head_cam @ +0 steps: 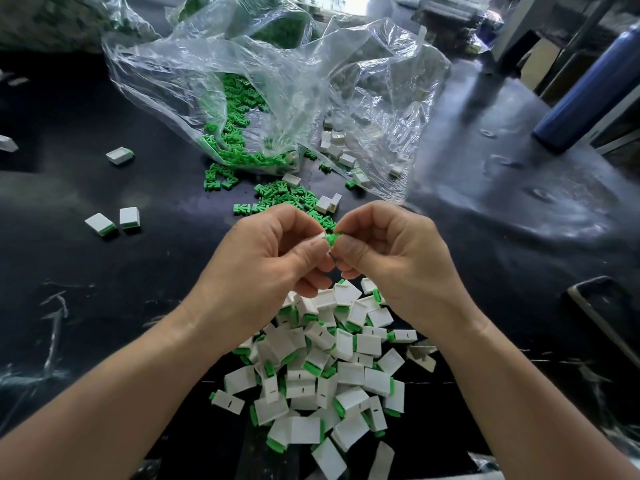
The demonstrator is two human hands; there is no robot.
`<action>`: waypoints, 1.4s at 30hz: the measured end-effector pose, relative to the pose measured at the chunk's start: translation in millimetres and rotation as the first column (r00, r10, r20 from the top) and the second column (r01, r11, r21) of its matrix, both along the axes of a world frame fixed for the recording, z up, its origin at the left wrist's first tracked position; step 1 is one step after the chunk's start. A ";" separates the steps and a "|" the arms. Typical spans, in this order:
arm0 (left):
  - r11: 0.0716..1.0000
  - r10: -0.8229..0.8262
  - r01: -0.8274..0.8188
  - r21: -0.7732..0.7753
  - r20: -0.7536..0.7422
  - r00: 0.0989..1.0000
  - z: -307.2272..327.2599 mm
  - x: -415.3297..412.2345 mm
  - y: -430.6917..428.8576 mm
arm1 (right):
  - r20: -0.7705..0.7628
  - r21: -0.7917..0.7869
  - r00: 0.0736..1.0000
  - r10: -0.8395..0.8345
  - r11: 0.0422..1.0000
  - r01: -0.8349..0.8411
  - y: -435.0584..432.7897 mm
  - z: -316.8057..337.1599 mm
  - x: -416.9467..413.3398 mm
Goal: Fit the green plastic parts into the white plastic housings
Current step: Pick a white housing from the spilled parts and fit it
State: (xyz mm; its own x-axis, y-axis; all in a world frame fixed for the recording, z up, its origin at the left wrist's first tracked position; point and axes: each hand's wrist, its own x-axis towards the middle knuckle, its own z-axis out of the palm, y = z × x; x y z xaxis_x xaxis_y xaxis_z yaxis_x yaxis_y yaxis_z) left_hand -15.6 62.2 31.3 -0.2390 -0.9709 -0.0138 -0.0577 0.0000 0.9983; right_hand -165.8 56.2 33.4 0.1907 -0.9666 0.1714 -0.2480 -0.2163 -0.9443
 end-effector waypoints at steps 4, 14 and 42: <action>0.998 -0.019 0.021 -0.062 0.036 0.999 -0.8 1.4 -0.5 | 0.019 -0.013 1.000 0.015 1.000 -0.014 -1.0 0.9 -2.9; 0.959 0.029 0.065 -0.277 0.324 0.946 -2.7 6.9 2.6 | -0.196 -0.217 0.980 0.026 0.974 -0.070 0.3 -6.1 -4.9; 0.935 -0.129 0.231 -0.269 0.348 0.928 5.1 20.9 -3.8 | -0.574 -0.226 0.813 0.096 0.936 -0.270 8.6 4.2 -0.8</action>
State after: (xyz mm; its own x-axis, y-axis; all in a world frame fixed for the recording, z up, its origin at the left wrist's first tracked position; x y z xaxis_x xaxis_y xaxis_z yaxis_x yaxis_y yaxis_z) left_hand 5.2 58.4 36.4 -0.4419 -0.8817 0.1652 -0.3441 0.3366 0.8765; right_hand -166.6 64.8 37.6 0.5046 -0.8283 0.2433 -0.6302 -0.5461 -0.5519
